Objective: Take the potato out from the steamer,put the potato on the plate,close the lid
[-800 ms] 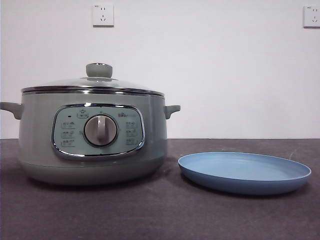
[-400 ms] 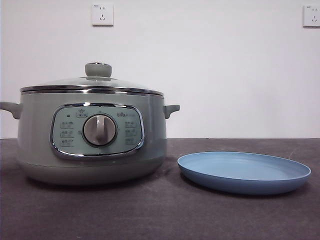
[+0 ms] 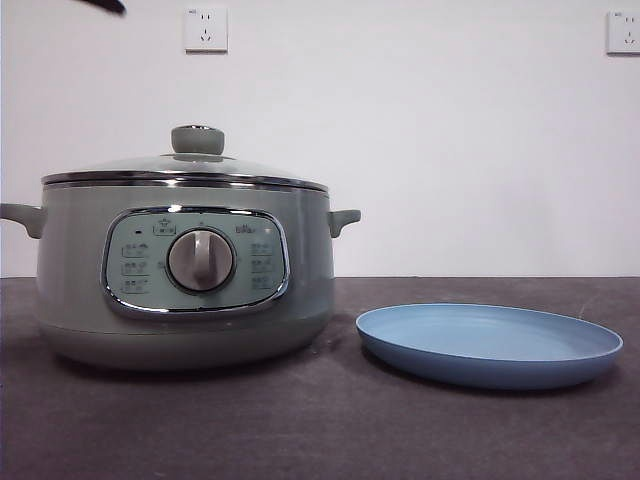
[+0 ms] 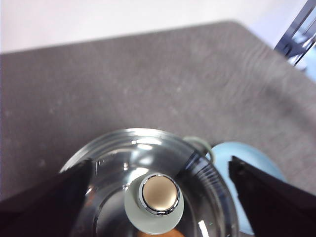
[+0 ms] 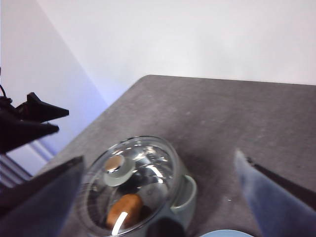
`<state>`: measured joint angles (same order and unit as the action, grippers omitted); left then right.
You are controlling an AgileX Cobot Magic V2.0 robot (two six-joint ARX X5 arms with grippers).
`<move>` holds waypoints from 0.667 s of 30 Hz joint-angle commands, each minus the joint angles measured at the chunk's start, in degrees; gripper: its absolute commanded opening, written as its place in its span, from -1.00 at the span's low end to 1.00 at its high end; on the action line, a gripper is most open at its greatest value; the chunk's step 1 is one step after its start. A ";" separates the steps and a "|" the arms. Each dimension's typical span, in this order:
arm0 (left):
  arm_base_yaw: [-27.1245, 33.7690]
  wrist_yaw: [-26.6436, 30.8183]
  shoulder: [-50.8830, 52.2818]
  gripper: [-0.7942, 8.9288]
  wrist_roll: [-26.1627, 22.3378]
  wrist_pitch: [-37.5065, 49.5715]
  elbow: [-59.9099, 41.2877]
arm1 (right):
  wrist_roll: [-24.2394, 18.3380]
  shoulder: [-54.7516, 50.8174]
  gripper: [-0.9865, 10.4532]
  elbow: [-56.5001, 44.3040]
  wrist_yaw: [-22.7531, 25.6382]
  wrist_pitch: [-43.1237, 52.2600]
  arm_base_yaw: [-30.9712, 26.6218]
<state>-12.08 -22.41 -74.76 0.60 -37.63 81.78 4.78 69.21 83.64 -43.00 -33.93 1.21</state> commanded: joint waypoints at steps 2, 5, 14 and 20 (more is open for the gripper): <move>-3.52 4.90 -3.06 0.13 -0.22 0.50 0.11 | -1.05 0.11 0.32 0.33 2.23 -0.09 2.05; -5.64 6.36 -5.60 0.13 -0.28 0.22 0.09 | -1.92 0.11 0.32 0.33 3.41 -0.26 3.52; -8.20 12.00 -12.87 0.13 -0.87 -1.53 0.09 | -2.34 0.11 0.32 0.33 4.24 -2.47 3.96; -8.22 11.93 -17.00 0.12 -0.85 -2.62 0.09 | -2.36 0.11 0.32 0.33 4.39 -2.75 3.96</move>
<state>-20.05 -10.61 -90.94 0.43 -39.88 81.78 2.98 69.21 83.68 -38.79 -36.86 5.19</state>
